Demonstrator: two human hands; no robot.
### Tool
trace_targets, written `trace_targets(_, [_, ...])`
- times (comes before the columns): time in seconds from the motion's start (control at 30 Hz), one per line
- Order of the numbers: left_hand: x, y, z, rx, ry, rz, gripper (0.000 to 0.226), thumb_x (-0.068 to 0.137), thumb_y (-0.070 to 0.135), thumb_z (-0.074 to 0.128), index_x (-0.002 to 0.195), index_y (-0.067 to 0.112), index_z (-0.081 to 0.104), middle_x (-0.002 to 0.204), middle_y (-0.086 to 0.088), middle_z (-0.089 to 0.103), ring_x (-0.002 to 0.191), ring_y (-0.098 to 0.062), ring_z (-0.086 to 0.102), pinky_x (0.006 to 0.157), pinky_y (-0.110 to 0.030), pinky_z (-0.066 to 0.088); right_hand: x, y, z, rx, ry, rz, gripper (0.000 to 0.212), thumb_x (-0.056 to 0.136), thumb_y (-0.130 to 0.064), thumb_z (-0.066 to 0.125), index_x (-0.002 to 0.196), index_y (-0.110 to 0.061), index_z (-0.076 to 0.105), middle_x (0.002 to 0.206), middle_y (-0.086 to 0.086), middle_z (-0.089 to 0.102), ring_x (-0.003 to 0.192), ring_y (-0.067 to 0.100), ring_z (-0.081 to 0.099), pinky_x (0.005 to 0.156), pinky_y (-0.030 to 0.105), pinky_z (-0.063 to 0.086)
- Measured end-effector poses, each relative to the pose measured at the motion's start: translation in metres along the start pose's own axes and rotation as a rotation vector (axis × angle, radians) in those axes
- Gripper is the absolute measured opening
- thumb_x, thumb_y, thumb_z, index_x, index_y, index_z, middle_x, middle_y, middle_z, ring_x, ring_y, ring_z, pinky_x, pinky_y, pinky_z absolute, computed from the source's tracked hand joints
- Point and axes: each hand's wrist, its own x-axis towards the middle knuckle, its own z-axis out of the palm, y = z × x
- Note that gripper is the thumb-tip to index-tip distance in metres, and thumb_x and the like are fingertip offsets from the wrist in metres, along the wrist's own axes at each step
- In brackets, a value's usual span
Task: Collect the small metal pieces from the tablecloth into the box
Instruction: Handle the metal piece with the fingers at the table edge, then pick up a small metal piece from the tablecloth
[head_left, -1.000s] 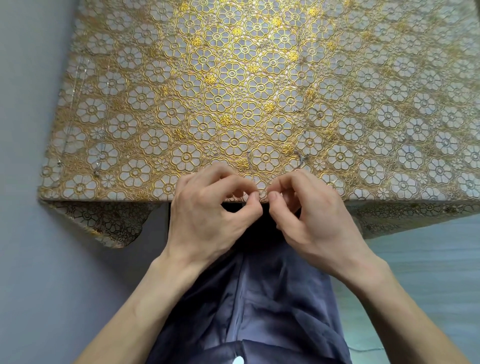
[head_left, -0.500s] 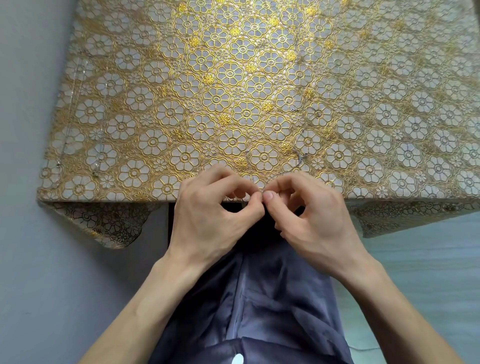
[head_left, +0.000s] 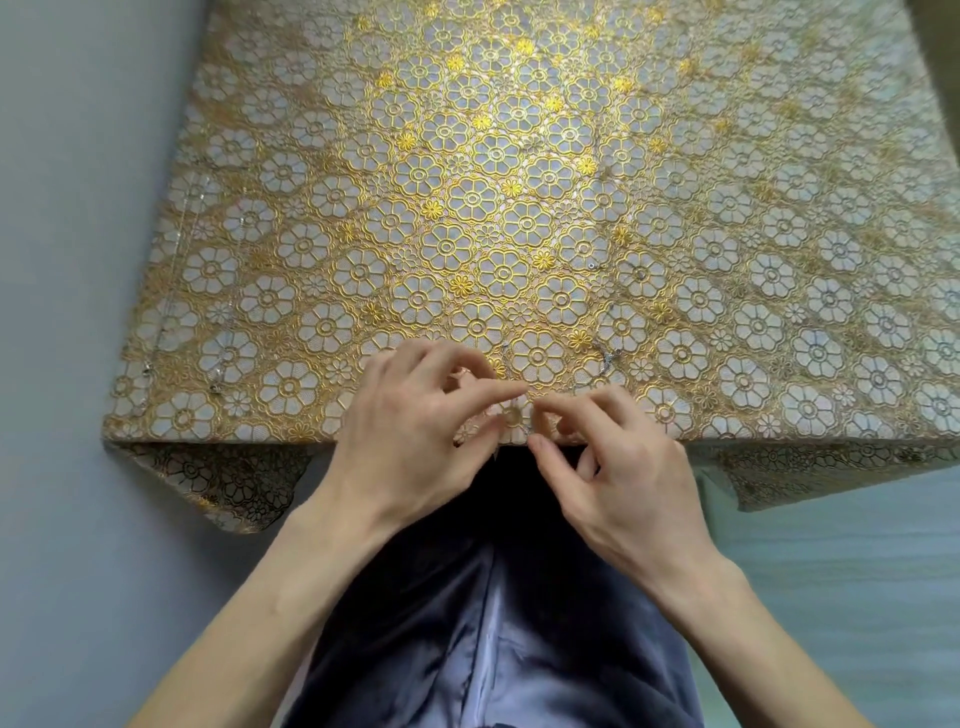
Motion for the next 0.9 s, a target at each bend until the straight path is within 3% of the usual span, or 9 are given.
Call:
trace_targets(0.1, [0.007,-0.01,0.002,0.041,-0.044,0.121,0.019,0.088,0.045,0.069,0.106,0.042,0.077,0.109,0.01,0.067,0.095,-0.02,0.058,0.078,-0.032,0.035,0.001,0.002,0.0,-0.035,0.024,-0.04,0.032,0.089,-0.047,0.06,0.117,-0.036,0.071,0.096,-0.012,0.06,0.053,0.011,0.058,0.045,0.033,0.052])
trace_targets(0.23, [0.014,-0.016,-0.004,0.097,-0.079,0.256,0.019,0.091,0.049,0.061,0.093,0.038,0.077,0.109,0.012,0.068,0.099,-0.018,0.058,0.079,-0.036,0.043,-0.001,0.01,0.0,-0.086,0.057,-0.128,0.022,0.091,-0.043,0.067,0.111,-0.035,0.073,0.094,-0.011,0.063,0.051,0.012,0.058,0.041,0.031,0.051])
trace_targets(0.47, [0.022,-0.01,0.007,0.329,-0.118,0.433,0.009,0.088,0.021,0.066,0.096,0.019,0.066,0.108,0.002,0.066,0.095,-0.021,0.064,0.078,-0.037,0.052,-0.003,0.017,0.001,-0.089,0.076,-0.122,0.019,0.091,-0.05,0.061,0.095,-0.032,0.064,0.093,-0.013,0.06,0.065,0.014,0.065,0.048,0.035,0.055])
trace_targets(0.6, [0.018,-0.006,0.008,0.38,-0.148,0.407,0.023,0.088,0.024,0.05,0.098,0.015,0.068,0.109,-0.001,0.067,0.094,-0.021,0.065,0.072,-0.034,0.053,-0.004,0.016,0.0,-0.137,-0.019,-0.07,0.026,0.091,-0.06,0.051,0.093,-0.034,0.054,0.09,-0.014,0.051,0.067,0.016,0.062,0.053,0.036,0.054])
trace_targets(0.7, [0.011,-0.012,0.017,0.299,-0.173,0.323,0.022,0.078,0.018,0.074,0.097,0.018,0.061,0.108,-0.001,0.066,0.093,-0.019,0.065,0.074,-0.032,0.055,-0.003,0.024,0.005,-0.104,-0.139,0.001,0.031,0.088,-0.063,0.047,0.092,-0.033,0.054,0.09,-0.014,0.05,0.071,0.01,0.059,0.063,0.035,0.054])
trace_targets(0.73, [0.007,-0.015,0.022,0.203,-0.187,0.263,0.028,0.078,0.016,0.075,0.097,0.02,0.056,0.106,0.0,0.066,0.092,-0.019,0.064,0.076,-0.033,0.057,-0.002,0.027,0.008,-0.084,-0.168,0.014,0.032,0.087,-0.064,0.048,0.093,-0.034,0.056,0.091,-0.015,0.051,0.073,0.007,0.06,0.067,0.033,0.054])
trace_targets(0.8, [-0.001,-0.015,0.025,0.028,-0.2,0.133,0.016,0.09,0.017,0.062,0.098,0.022,0.049,0.099,0.001,0.064,0.087,-0.019,0.059,0.075,-0.035,0.055,-0.005,0.025,0.012,-0.015,-0.202,0.059,0.029,0.085,-0.063,0.057,0.1,-0.038,0.06,0.097,-0.02,0.051,0.081,-0.003,0.061,0.073,0.026,0.053])
trace_targets(0.83, [-0.004,-0.014,0.024,-0.021,-0.2,0.092,0.005,0.095,0.02,0.054,0.099,0.021,0.051,0.095,0.002,0.063,0.084,-0.018,0.056,0.073,-0.033,0.052,-0.006,0.023,0.012,0.029,-0.212,0.088,0.032,0.084,-0.061,0.063,0.108,-0.04,0.061,0.103,-0.022,0.05,0.086,-0.008,0.059,0.077,0.022,0.051])
trace_targets(0.9, [0.0,-0.012,0.023,-0.073,-0.216,0.013,0.007,0.102,0.022,0.052,0.1,0.017,0.055,0.091,0.003,0.061,0.081,-0.016,0.053,0.072,-0.031,0.047,0.0,0.021,0.016,0.138,-0.227,0.128,0.044,0.083,-0.054,0.071,0.124,-0.041,0.059,0.118,-0.024,0.05,0.1,-0.013,0.056,0.085,0.016,0.048])
